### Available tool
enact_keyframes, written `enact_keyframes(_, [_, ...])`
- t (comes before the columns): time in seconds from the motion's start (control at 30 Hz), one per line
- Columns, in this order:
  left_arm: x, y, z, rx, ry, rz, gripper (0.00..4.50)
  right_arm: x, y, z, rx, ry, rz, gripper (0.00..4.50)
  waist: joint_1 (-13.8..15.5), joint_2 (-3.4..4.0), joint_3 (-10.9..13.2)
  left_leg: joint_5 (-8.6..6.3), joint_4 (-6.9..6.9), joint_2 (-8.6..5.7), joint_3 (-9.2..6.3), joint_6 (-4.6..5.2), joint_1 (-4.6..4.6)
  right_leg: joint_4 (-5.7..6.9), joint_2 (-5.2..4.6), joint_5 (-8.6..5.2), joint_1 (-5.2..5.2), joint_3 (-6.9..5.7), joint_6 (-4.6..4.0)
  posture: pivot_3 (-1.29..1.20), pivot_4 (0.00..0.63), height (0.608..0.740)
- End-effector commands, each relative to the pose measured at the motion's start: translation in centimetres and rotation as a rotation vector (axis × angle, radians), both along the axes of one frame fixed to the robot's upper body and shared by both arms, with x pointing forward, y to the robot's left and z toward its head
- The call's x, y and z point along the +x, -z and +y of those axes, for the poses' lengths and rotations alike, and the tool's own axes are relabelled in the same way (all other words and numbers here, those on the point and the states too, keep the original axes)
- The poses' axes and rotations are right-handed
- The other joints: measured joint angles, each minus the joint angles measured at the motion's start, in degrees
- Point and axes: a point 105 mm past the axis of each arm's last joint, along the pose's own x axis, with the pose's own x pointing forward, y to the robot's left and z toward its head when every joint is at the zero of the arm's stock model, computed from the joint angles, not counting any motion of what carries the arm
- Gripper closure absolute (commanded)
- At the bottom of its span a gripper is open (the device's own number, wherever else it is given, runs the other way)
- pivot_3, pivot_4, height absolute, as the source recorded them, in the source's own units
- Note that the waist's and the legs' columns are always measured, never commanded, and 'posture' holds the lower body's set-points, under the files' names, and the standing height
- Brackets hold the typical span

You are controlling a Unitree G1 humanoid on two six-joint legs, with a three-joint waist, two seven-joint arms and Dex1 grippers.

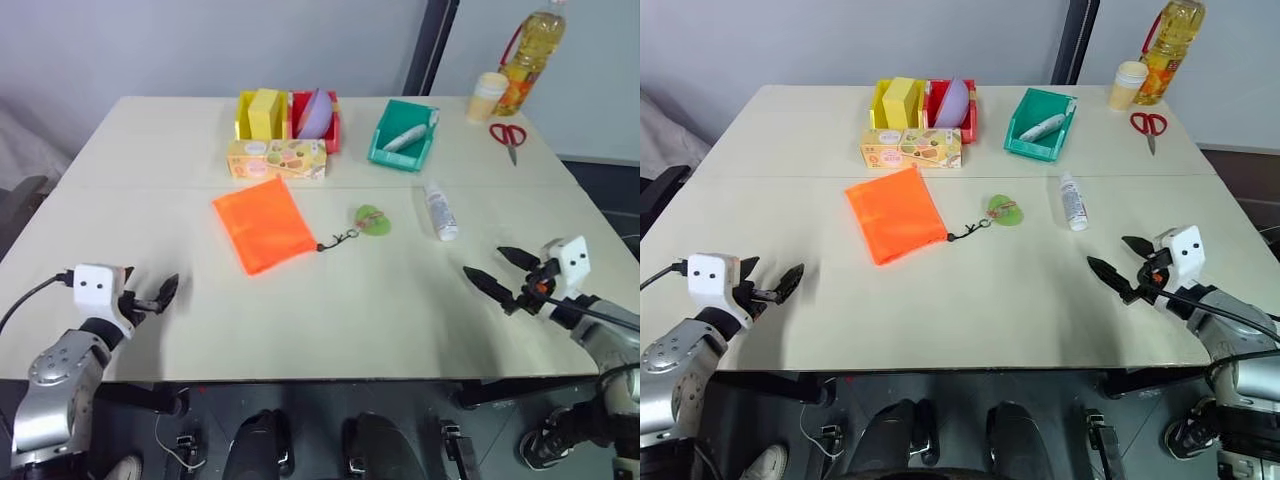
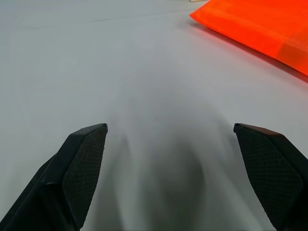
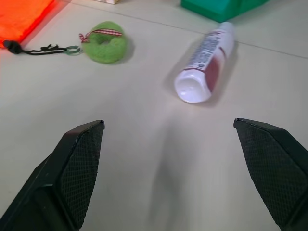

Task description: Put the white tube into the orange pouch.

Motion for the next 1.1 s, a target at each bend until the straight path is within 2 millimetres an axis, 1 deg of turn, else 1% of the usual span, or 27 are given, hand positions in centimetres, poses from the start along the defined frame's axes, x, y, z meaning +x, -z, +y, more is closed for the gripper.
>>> enact_keyframes(0.03, [0.0, -1.5, 0.1, 0.022, -0.001, -0.047, 0.00, 0.1, -1.1, -0.1, -0.011, -0.002, -0.037, 0.03, 0.0, 0.00, 0.0, 0.00, 0.00, 0.00, 0.00, 0.00, 0.00, 0.00, 0.00, 0.00, 0.02, 0.00, 0.00, 0.00, 0.150, 0.727])
enact_keyframes(0.17, [0.3, -1.6, -0.4, 0.007, 0.022, -0.044, 0.00, -0.1, -1.0, 0.0, -0.011, 0.000, -0.037, 0.03, 0.0, 0.00, 0.0, 0.00, -0.03, -0.01, 0.01, 0.00, 0.00, -0.03, 0.00, 0.00, 0.04, -0.01, 0.00, 0.00, 0.150, 0.727])
enact_keyframes(0.27, [0.8, -2.0, -1.4, 0.009, 0.062, -0.053, 0.00, -0.3, -1.1, 0.3, -0.011, -0.008, -0.037, 0.03, 0.1, 0.00, 0.0, 0.01, -0.03, -0.01, 0.00, 0.00, 0.00, -0.03, 0.01, 0.01, 0.06, -0.02, 0.01, 0.00, 0.150, 0.727])
enact_keyframes(0.43, [1.4, -3.0, -4.9, 0.052, 0.196, -0.098, 0.00, 0.0, -1.3, 1.9, -0.006, -0.054, -0.045, 0.03, 0.0, 0.00, 0.0, 0.01, -0.02, -0.02, 0.01, 0.00, 0.00, -0.03, 0.02, 0.02, 0.09, -0.03, 0.03, 0.00, 0.150, 0.727])
enact_keyframes(0.5, [1.4, -3.3, -8.0, 0.161, 0.323, -0.114, 0.00, 0.1, -1.7, 3.1, -0.004, -0.092, -0.055, 0.03, 0.0, 0.00, 0.0, 0.02, -0.03, -0.02, 0.00, 0.00, 0.00, -0.03, 0.04, 0.02, 0.09, -0.03, 0.03, 0.00, 0.150, 0.727])
enact_keyframes(0.53, [1.4, -3.3, -10.4, 0.244, 0.417, -0.123, 0.00, -0.2, -2.1, 4.2, 0.008, -0.136, -0.055, 0.03, 0.0, 0.00, 0.0, 0.02, -0.03, -0.02, 0.01, 0.00, 0.00, -0.03, 0.05, 0.02, 0.08, -0.03, 0.03, 0.00, 0.150, 0.727])
enact_keyframes(0.57, [1.3, -3.2, -12.3, 0.311, 0.483, -0.133, 0.00, -0.6, -2.3, 5.1, 0.018, -0.175, -0.053, 0.03, 0.1, 0.01, 0.0, 0.03, -0.04, -0.02, 0.02, 0.00, 0.00, -0.03, 0.06, 0.02, 0.08, -0.03, 0.03, 0.00, 0.150, 0.727])
enact_keyframes(0.63, [1.4, -3.0, -14.3, 0.391, 0.535, -0.149, 0.00, -1.2, -2.3, 6.5, 0.026, -0.232, -0.039, 0.03, 0.3, 0.01, 0.0, 0.03, -0.06, -0.03, 0.02, -0.02, 0.00, -0.03, 0.07, 0.02, 0.09, -0.03, 0.03, 0.00, 0.150, 0.727])
enact_keyframes(0.7, [2.1, -3.0, -15.6, 0.475, 0.531, -0.169, 0.00, -1.9, -2.1, 7.8, 0.017, -0.283, -0.023, 0.03, 0.3, 0.01, 0.0, 0.03, -0.06, -0.03, 0.02, -0.02, 0.00, -0.04, 0.07, 0.02, 0.10, -0.03, 0.03, 0.00, 0.150, 0.727])
enact_keyframes(0.8, [3.1, -2.9, -16.7, 0.567, 0.504, -0.195, 0.00, -2.2, -2.0, 8.9, 0.020, -0.305, -0.024, 0.03, 0.2, 0.01, 0.0, 0.09, -0.06, -0.03, 0.01, 0.10, 0.00, -0.04, 0.08, 0.02, 0.10, -0.03, 0.04, 0.00, 0.150, 0.727])
enact_keyframes(0.9, [4.2, -2.3, -17.7, 0.685, 0.470, -0.204, 0.00, -2.4, -1.8, 10.2, 0.038, -0.333, -0.026, 0.03, 0.3, 0.01, 0.0, 0.12, -0.04, -0.03, 0.01, 0.15, 0.00, -0.03, 0.11, 0.03, 0.10, -0.02, 0.05, 0.00, 0.150, 0.727])
enact_keyframes(0.97, [4.5, -2.0, -17.9, 0.726, 0.458, -0.200, 0.00, -2.5, -1.7, 10.6, 0.043, -0.343, -0.024, 0.03, 0.2, 0.01, 0.0, 0.13, -0.03, -0.03, 0.01, 0.16, 0.00, -0.03, 0.13, 0.08, 0.09, -0.02, 0.15, 0.00, 0.150, 0.727])
enact_keyframes(1.1, [5.0, -2.1, -17.6, 0.732, 0.410, -0.197, 0.00, -2.6, -1.5, 10.9, 0.052, -0.355, -0.022, 0.03, 0.3, 0.01, 0.0, 0.13, -0.03, -0.02, 0.01, 0.17, 0.00, -0.03, 0.14, 0.12, 0.09, -0.03, 0.22, 0.00, 0.150, 0.727])
